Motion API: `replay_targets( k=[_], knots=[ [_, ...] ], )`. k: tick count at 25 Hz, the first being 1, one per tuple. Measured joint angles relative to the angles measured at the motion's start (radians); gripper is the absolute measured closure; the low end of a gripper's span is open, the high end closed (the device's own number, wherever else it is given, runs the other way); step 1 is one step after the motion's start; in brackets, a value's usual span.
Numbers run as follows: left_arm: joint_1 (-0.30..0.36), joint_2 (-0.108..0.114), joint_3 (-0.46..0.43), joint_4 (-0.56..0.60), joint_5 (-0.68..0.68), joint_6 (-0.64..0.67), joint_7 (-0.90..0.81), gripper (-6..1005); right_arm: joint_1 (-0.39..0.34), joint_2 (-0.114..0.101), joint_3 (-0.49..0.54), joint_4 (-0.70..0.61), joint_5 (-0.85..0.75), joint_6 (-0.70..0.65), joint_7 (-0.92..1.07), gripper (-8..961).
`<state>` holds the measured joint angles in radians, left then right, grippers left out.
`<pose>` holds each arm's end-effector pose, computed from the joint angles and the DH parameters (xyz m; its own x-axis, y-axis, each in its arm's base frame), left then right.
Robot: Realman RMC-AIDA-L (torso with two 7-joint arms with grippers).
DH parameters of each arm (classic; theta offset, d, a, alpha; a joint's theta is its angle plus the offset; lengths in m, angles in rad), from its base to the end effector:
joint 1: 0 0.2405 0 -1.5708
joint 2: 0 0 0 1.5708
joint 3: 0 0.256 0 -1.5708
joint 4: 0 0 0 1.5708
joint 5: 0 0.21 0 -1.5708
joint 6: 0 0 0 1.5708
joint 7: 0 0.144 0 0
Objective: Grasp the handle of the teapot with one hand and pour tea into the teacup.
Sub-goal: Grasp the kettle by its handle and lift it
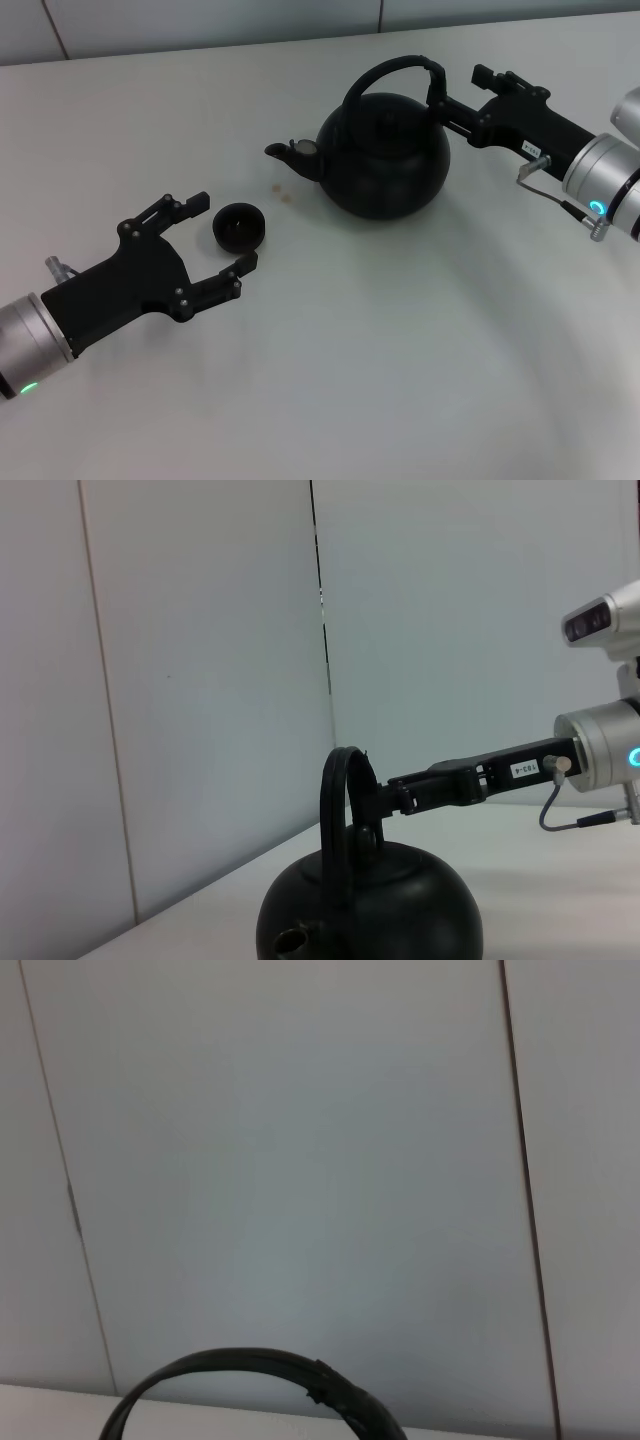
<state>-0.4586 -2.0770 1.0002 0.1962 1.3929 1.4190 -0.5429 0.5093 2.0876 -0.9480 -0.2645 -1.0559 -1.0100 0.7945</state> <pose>-0.2808 0.2886 -0.0616 0.8031 -0.0405 0.5945 0.2786 -0.8564 -0.4347 0.3058 0.3653 -0.0225 0.6669 -0.1876 -0.7211 -0.7057 -0.4696 -0.5305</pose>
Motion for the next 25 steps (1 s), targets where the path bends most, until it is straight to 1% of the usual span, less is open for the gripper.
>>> replay_targets(
  k=[5,10,23,25],
  knots=[
    [-0.002,0.000,0.000,0.000,0.000,-0.001,0.001,135,0.020,-0.001,-0.010,0.007,0.000,0.032,0.000,293],
    [-0.002,0.000,-0.003,0.000,0.000,-0.002,0.001,135,0.028,-0.001,-0.011,0.018,0.000,0.031,0.000,313],
    [-0.001,0.000,-0.001,0.000,0.000,-0.003,0.003,135,0.021,-0.001,-0.015,0.022,0.000,0.024,0.000,365],
    [0.000,0.000,0.000,0.000,0.000,-0.003,0.003,135,0.020,-0.001,-0.015,0.023,0.000,0.024,0.000,535]
  ],
)
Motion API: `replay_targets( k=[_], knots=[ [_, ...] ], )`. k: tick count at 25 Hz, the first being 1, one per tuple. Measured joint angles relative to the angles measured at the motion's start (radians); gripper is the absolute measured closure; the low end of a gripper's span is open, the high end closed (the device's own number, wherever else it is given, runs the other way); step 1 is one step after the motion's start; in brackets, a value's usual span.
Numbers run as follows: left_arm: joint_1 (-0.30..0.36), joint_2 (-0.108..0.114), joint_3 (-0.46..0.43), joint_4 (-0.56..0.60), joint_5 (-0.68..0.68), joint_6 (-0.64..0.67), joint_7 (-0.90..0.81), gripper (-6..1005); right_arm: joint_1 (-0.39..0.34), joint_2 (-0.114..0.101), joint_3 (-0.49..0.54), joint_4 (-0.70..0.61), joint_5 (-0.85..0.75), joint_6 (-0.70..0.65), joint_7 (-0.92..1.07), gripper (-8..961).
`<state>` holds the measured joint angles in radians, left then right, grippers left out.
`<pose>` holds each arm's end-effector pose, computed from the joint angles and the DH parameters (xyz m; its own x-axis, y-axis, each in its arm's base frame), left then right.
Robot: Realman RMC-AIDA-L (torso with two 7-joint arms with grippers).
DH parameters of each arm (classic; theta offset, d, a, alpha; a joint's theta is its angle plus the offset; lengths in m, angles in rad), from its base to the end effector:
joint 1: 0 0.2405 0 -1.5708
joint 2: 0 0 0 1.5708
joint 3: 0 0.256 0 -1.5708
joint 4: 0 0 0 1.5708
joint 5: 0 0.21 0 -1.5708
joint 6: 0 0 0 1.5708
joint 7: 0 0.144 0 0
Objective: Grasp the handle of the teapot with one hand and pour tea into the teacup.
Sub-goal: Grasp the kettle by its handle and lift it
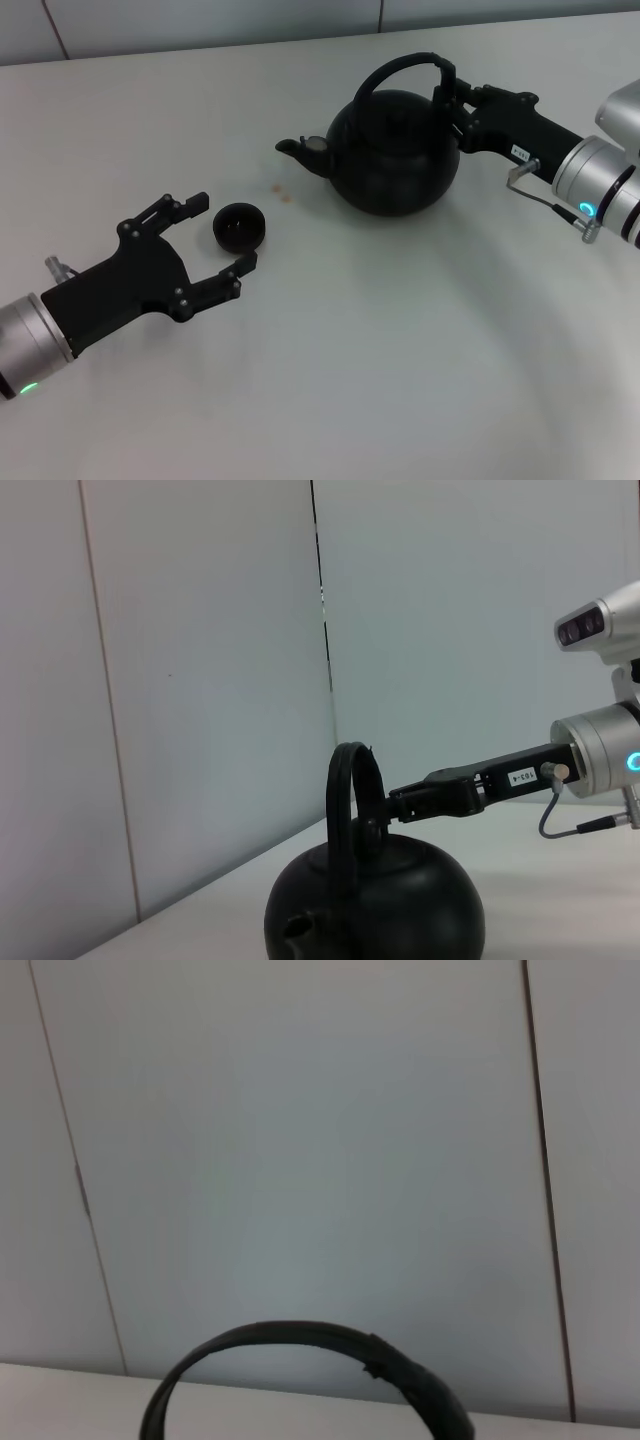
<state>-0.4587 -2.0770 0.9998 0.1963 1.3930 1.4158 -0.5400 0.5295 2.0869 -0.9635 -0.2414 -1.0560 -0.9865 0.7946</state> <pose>-0.2812 0.2889 -0.0616 0.8053 -0.0417 0.5914 0.2771 -0.8553 -0.4377 0.3041 0.3676 -0.0294 0.6733 -0.2128 -0.7081 -0.7040 -0.4771 -0.5260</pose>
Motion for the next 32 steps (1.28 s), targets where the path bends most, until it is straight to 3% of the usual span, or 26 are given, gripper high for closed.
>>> replay_targets(
  k=[1,7,24,32],
  knots=[
    [0.001,0.000,0.000,0.000,0.000,0.000,0.000,135,0.000,0.000,0.000,0.000,0.000,0.000,0.000,620],
    [0.006,0.001,0.000,0.000,0.000,0.000,0.000,135,0.002,-0.001,0.000,0.002,0.000,0.000,-0.001,821],
    [0.025,0.003,0.000,0.001,0.005,0.002,0.000,135,0.026,0.000,-0.002,-0.003,-0.008,-0.091,-0.078,828],
    [0.041,0.004,0.000,0.002,0.006,0.008,0.000,135,0.038,0.000,-0.061,-0.066,-0.010,-0.074,-0.078,829]
  ],
)
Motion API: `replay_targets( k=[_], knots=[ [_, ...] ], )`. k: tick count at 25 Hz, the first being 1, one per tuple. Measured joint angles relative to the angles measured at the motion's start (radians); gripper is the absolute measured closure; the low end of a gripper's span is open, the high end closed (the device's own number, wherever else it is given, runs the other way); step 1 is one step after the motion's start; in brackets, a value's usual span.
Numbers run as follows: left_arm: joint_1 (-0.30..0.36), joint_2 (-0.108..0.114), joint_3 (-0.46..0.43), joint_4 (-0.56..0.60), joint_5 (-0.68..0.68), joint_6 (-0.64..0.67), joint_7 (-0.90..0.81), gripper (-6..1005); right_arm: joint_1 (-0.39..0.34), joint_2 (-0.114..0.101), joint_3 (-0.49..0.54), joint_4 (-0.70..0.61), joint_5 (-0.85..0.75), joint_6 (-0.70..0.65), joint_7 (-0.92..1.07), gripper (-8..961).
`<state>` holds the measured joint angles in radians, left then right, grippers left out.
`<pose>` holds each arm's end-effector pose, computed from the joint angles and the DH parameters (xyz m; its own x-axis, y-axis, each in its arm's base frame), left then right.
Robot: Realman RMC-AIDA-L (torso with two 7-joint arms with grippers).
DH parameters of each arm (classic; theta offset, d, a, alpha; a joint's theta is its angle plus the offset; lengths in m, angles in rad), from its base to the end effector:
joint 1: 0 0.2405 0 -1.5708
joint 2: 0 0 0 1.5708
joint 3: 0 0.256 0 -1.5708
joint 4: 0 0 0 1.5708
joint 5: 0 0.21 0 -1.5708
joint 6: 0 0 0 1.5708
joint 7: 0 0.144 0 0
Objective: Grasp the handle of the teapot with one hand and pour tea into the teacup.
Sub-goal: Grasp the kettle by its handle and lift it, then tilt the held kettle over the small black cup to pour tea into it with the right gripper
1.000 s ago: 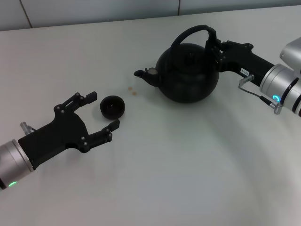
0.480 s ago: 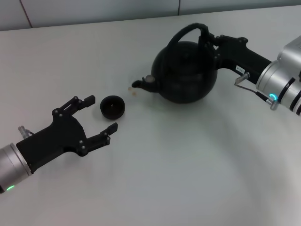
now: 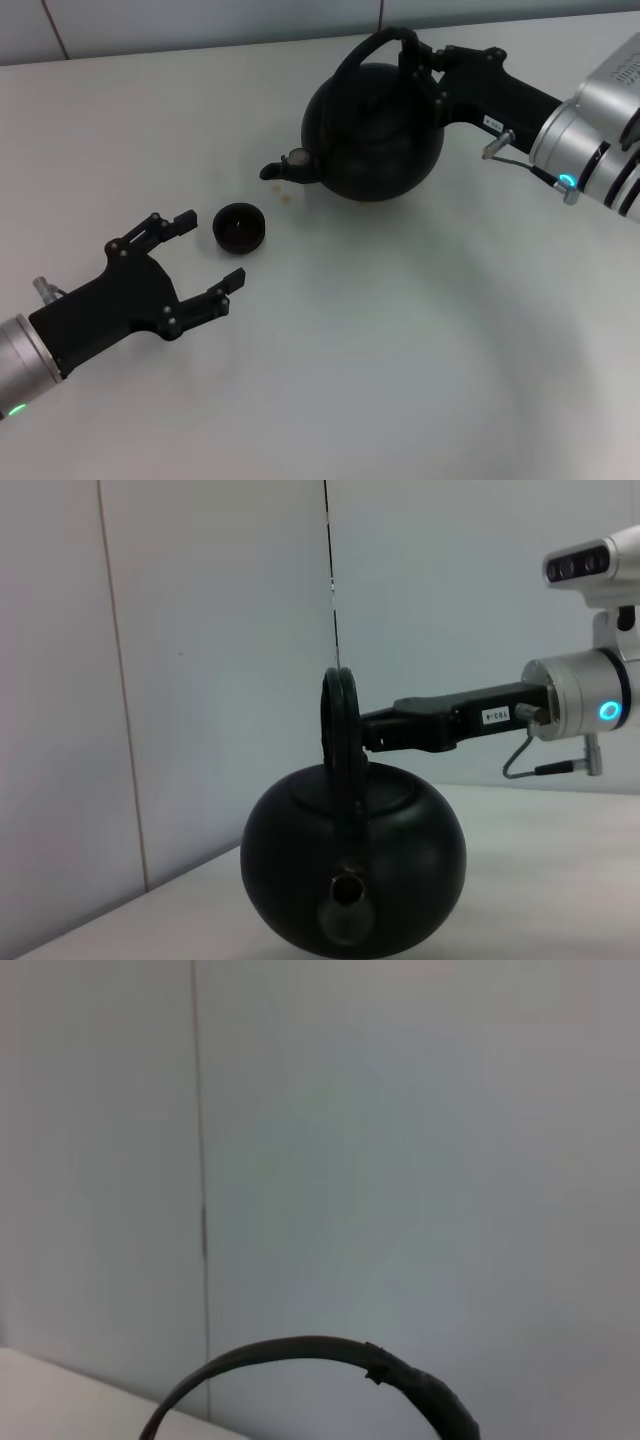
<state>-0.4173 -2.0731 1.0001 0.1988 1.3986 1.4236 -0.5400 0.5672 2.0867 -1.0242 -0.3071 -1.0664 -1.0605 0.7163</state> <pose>-0.2929 0.2768 -0.0601 0.8073 -0.0144 0.5900 0.3036 -0.8472 -0.4361 0.2659 0.3817 -0.0258 0.7564 -0.0467 -0.6524 -0.5392 -0.6092 -0.5815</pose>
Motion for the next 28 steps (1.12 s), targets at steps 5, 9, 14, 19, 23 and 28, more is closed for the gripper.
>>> replay_targets(
  k=[5,9,14,19,23,28],
  knots=[
    [0.005,0.000,0.000,0.005,0.000,0.002,0.000,135,0.000,-0.001,-0.076,-0.057,0.000,0.039,0.000,828],
    [0.005,0.001,0.000,0.006,-0.001,0.001,0.000,135,0.000,0.000,-0.104,-0.086,0.000,0.061,-0.014,829],
    [0.003,0.001,0.000,0.006,-0.004,-0.004,0.000,135,0.001,0.000,-0.106,-0.109,0.000,0.082,-0.038,828],
    [-0.002,0.001,-0.003,0.007,-0.006,-0.006,0.000,135,0.009,-0.001,-0.106,-0.124,0.000,0.086,-0.064,827],
    [-0.004,0.001,-0.006,0.007,-0.006,-0.006,0.000,135,0.021,-0.002,-0.106,-0.131,-0.006,0.087,-0.073,828],
    [-0.006,0.001,-0.008,0.007,-0.006,-0.006,0.000,135,0.031,-0.003,-0.106,-0.153,-0.049,0.087,-0.075,829]
  ],
)
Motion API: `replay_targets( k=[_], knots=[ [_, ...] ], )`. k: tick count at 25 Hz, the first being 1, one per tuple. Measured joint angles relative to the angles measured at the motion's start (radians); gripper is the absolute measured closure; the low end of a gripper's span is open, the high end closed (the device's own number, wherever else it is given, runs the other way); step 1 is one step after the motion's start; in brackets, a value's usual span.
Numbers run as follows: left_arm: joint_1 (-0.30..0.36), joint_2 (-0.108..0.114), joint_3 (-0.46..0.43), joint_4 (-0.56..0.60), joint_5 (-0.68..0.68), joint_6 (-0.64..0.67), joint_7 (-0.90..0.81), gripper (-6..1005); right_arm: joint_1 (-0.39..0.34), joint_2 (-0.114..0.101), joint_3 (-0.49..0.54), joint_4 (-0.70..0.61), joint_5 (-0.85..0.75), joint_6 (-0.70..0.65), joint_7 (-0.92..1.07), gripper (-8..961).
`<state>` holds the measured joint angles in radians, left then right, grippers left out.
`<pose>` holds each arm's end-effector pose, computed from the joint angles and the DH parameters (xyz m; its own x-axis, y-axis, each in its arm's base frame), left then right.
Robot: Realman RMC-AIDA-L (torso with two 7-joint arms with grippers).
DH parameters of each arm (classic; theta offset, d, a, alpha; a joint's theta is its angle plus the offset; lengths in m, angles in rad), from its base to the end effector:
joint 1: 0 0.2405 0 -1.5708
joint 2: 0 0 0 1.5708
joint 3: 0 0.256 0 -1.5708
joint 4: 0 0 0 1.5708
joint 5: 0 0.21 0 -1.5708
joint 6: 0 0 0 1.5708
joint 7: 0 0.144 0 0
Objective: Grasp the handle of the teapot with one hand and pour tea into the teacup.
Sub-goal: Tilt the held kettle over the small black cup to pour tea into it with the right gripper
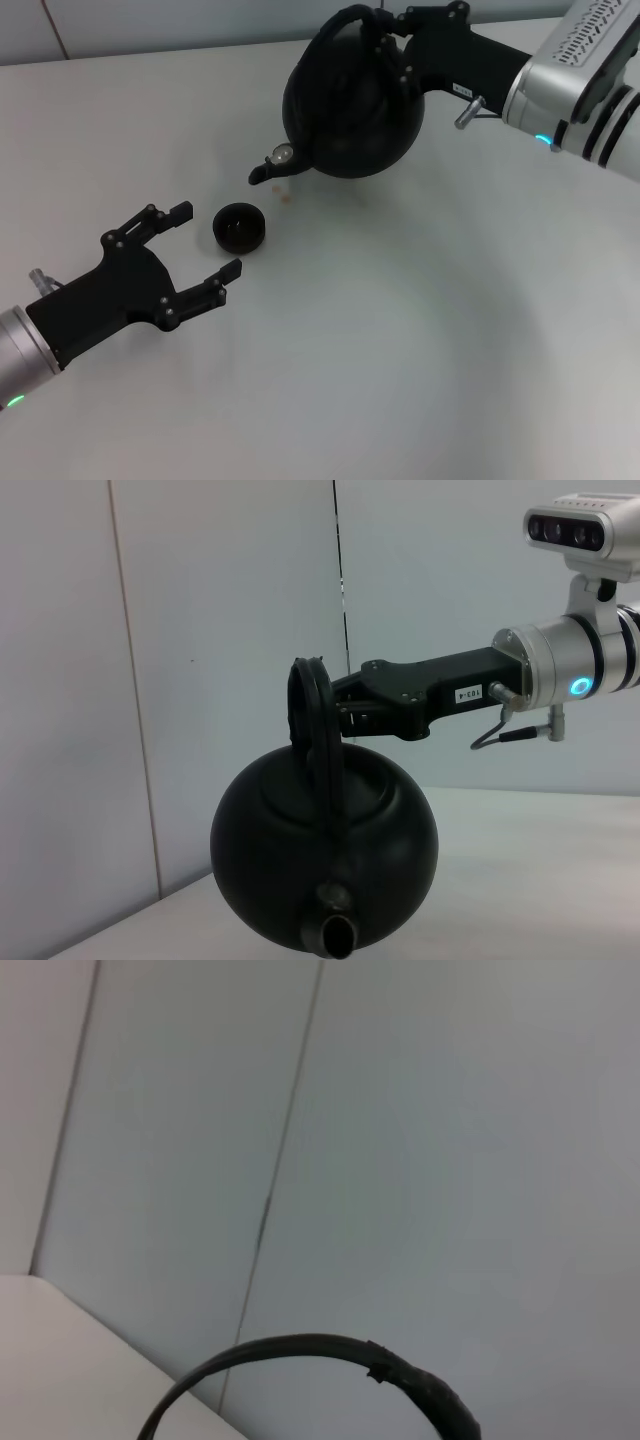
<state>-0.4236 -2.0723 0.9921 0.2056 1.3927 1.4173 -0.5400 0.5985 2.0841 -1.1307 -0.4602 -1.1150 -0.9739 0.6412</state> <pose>-0.2917 0.2817 -0.0575 0.8082 -0.0247 0.5884 0.3021 -0.8403 -0.4502 0.2308 0.4055 -0.0207 0.8709 0.1220 -0.4760 -0.2872 -0.6597 -0.6945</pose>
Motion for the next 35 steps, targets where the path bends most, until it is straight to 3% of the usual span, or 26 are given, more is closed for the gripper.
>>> replay_targets(
  k=[35],
  knots=[
    [-0.007,-0.002,-0.001,0.002,-0.001,-0.040,0.015,136,0.048,0.001,-0.121,-0.067,-0.028,0.074,-0.074,830]
  ],
)
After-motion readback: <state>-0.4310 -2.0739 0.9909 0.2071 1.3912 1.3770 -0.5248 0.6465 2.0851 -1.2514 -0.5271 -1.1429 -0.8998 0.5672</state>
